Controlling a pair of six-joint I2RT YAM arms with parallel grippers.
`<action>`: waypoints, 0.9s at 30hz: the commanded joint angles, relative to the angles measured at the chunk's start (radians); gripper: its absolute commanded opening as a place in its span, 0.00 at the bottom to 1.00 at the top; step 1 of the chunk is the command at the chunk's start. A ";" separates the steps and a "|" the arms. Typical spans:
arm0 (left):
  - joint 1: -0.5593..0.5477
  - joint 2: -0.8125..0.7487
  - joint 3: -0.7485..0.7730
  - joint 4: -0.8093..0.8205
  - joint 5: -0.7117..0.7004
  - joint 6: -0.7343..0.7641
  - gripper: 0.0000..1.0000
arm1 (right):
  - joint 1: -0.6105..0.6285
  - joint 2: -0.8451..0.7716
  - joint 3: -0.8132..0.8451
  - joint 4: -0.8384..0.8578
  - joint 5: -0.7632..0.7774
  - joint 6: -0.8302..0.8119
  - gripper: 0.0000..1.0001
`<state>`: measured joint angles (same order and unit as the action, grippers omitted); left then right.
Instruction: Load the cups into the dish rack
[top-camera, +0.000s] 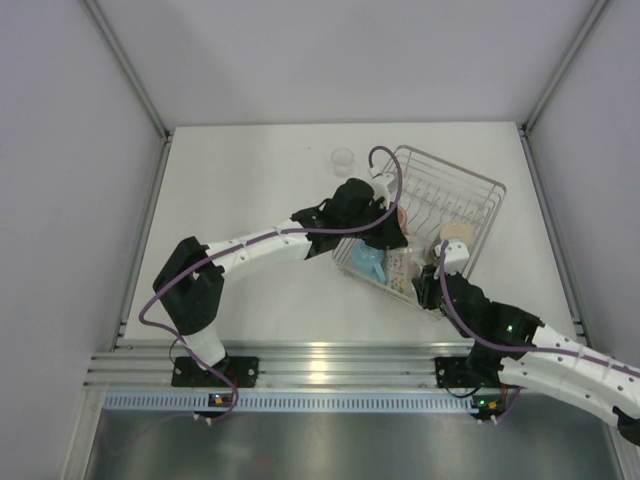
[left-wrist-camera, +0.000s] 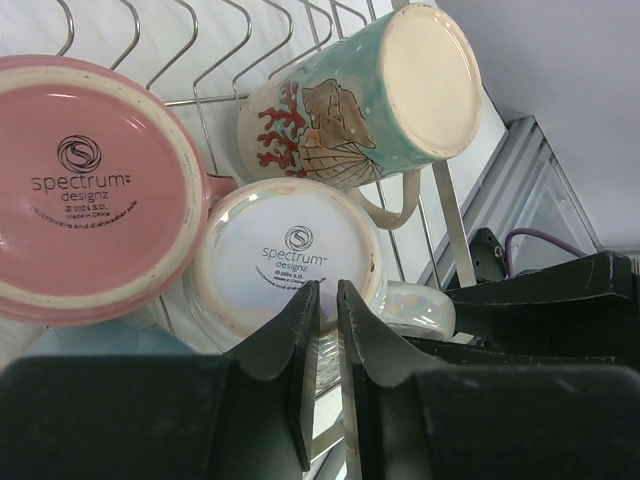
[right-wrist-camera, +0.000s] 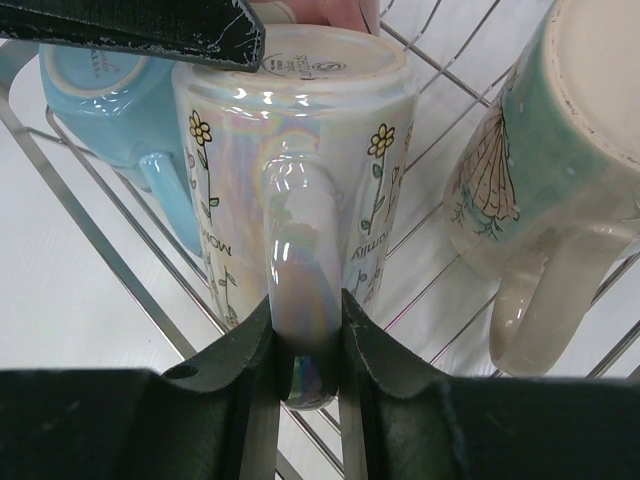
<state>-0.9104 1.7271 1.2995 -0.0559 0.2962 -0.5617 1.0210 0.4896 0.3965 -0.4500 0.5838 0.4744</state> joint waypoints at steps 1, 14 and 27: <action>-0.005 -0.011 0.030 0.002 0.053 0.023 0.18 | 0.024 0.000 0.054 0.028 0.019 0.030 0.14; -0.027 -0.009 0.037 0.002 0.095 0.032 0.17 | 0.025 -0.034 0.100 -0.122 0.045 0.151 0.46; -0.035 -0.035 0.049 0.048 0.124 -0.006 0.17 | 0.024 -0.042 0.214 -0.348 0.152 0.323 0.47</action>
<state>-0.9398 1.7271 1.3010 -0.0624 0.4007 -0.5552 1.0317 0.4599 0.5617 -0.7254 0.6640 0.7303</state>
